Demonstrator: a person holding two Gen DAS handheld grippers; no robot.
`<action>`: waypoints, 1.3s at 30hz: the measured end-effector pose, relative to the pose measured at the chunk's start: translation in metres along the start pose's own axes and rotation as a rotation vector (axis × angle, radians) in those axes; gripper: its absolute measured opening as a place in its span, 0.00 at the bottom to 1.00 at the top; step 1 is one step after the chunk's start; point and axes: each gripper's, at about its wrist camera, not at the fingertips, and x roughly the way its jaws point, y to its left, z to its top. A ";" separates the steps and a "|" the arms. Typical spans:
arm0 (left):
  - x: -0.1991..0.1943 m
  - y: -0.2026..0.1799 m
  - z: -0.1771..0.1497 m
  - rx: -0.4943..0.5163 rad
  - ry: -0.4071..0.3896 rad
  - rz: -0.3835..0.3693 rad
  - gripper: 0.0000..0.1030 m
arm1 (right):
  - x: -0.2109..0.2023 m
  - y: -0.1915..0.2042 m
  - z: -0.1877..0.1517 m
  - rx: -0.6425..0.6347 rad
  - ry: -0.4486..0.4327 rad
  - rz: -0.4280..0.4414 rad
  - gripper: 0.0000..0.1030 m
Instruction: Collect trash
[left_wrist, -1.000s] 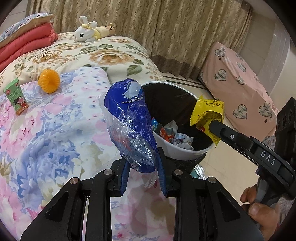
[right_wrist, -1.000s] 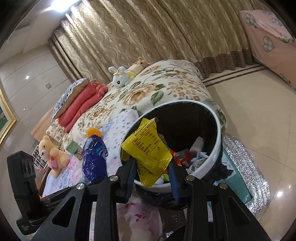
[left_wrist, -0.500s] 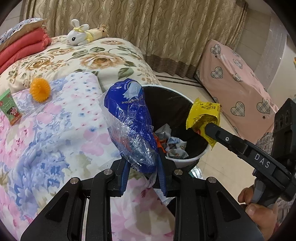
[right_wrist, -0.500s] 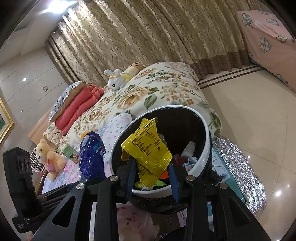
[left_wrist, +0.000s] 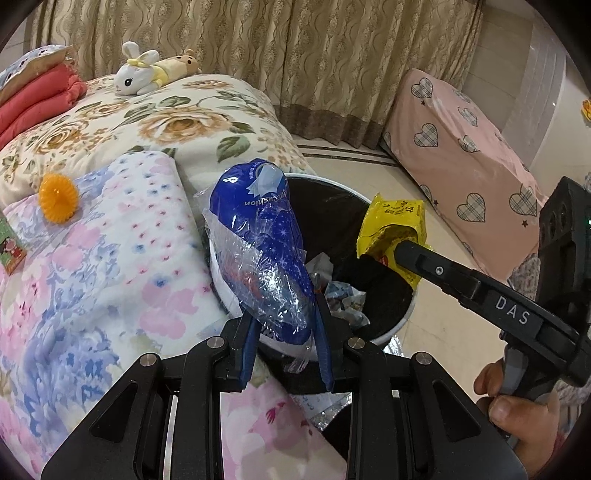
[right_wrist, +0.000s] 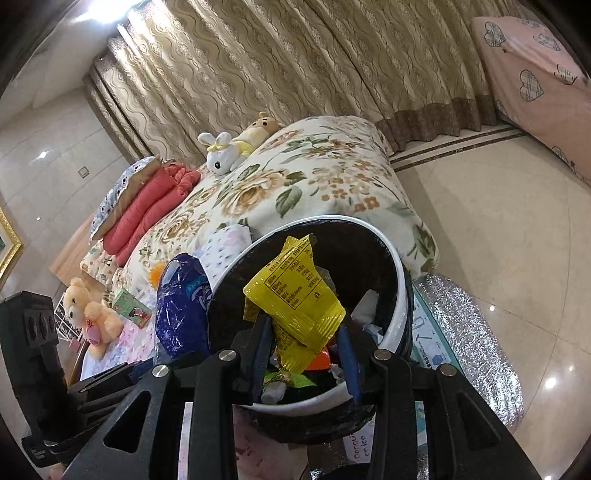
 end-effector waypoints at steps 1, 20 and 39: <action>0.002 -0.001 0.002 0.002 0.002 -0.001 0.25 | 0.001 -0.001 0.001 0.001 0.002 0.000 0.35; 0.023 0.000 0.012 0.003 0.036 -0.007 0.27 | 0.017 -0.008 0.011 0.006 0.026 -0.020 0.35; -0.005 0.032 -0.011 -0.091 -0.026 0.010 0.61 | 0.010 0.009 0.008 0.018 0.008 0.000 0.76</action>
